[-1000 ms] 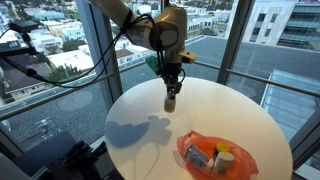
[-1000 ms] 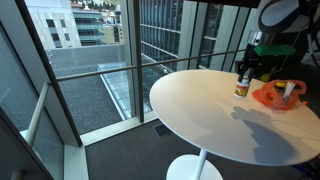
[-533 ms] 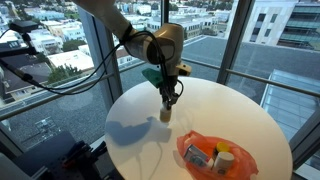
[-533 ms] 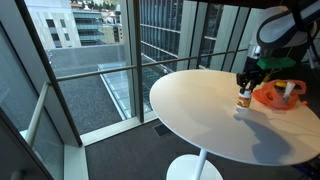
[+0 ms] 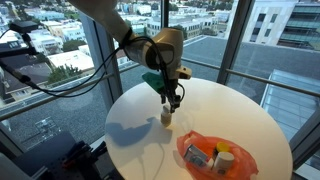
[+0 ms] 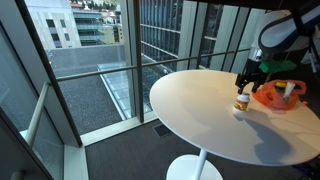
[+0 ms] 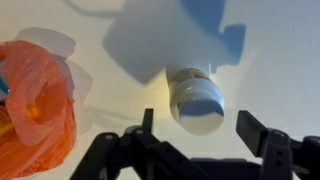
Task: Remove the white and orange bottle from the plastic bag and put it on the table
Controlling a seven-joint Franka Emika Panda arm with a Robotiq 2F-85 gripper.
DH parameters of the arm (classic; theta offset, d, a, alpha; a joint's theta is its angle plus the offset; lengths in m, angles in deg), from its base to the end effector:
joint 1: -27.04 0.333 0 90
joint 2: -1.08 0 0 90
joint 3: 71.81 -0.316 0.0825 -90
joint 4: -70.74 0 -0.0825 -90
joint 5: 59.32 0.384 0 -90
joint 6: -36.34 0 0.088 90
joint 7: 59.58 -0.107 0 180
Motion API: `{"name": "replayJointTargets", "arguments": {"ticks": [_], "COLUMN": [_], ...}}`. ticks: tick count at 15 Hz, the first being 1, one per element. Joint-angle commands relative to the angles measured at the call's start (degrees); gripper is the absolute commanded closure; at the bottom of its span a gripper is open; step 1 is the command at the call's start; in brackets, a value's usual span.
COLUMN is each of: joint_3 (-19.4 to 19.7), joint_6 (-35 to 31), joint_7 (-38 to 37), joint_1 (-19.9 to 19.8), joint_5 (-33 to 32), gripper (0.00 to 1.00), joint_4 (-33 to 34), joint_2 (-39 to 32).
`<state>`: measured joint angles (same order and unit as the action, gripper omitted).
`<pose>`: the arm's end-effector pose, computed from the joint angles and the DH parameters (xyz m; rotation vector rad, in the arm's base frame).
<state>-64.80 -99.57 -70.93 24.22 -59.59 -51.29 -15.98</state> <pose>0.5592 -0.0964 0.2642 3.0501 -0.5579 -0.0819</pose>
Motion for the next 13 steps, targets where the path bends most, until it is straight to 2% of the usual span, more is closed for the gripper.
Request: {"name": "replayJointTargets", "arguments": {"ticks": [1,8,13], "joint_3": [0.60,0.10,-0.08], "joint_6": [5.39,19.24,19.07], "joint_7": [-0.53,3.46,3.44], "joint_1": [-0.16,-0.98,-1.14], "joint_5": [-1.62,-2.36,-1.59], "gripper": [0.00,0.00,0.00], "joint_4": [-0.57,1.40,1.07], "joint_2": [4.41,10.70,11.12]}}
